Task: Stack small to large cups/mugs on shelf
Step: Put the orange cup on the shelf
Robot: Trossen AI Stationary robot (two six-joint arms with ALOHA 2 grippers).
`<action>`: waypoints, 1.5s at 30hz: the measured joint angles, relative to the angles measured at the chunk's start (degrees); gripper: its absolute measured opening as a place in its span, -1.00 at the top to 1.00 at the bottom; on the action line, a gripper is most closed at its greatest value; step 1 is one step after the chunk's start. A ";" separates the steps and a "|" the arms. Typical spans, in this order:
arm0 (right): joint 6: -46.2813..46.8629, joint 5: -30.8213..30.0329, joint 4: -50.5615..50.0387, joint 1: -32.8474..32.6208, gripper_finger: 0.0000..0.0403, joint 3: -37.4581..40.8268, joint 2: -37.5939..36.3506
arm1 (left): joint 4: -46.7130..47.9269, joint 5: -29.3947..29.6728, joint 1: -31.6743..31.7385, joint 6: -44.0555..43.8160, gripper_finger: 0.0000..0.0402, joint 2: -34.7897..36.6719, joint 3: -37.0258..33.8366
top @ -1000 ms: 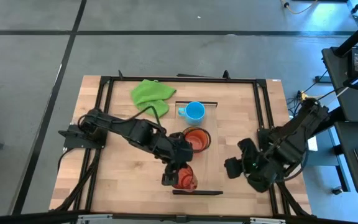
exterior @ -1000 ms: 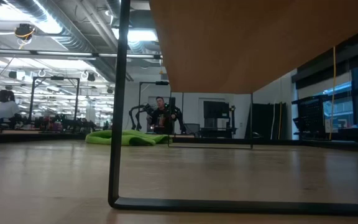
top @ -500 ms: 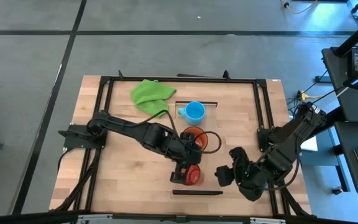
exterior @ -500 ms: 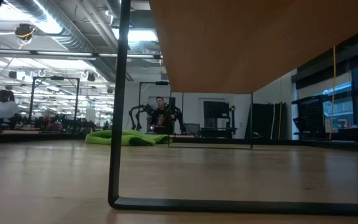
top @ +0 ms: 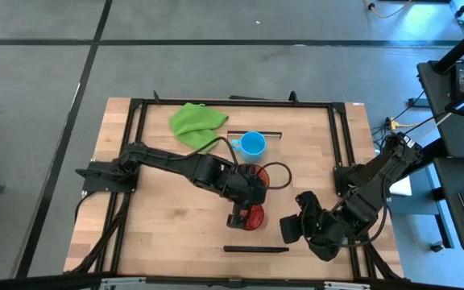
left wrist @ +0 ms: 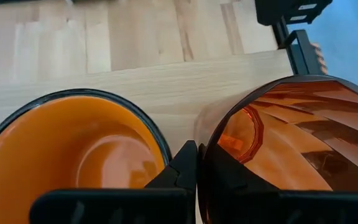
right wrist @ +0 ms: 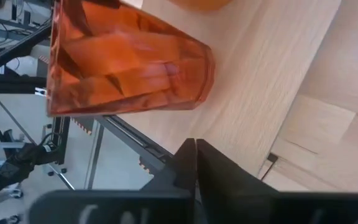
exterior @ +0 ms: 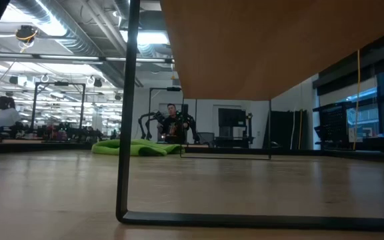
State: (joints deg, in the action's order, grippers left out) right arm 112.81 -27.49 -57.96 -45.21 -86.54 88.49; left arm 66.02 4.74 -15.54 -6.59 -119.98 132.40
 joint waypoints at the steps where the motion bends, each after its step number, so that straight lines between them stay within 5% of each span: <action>1: -0.44 -0.06 0.04 0.09 0.96 0.00 0.00 | 0.00 -0.98 0.22 -0.25 0.98 0.00 0.00; 30: 0.98 -1.43 4.26 3.24 0.99 -0.02 8.64 | 0.21 -4.25 0.28 -0.87 0.95 0.02 0.00; 45: 0.94 -2.93 4.27 3.32 0.98 -0.02 8.70 | -2.73 -5.73 -0.71 -0.63 0.71 0.06 0.00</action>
State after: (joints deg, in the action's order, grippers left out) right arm 113.75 -30.41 -53.69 -41.89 -86.56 97.19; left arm 63.30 -0.99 -16.25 -7.22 -119.92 132.40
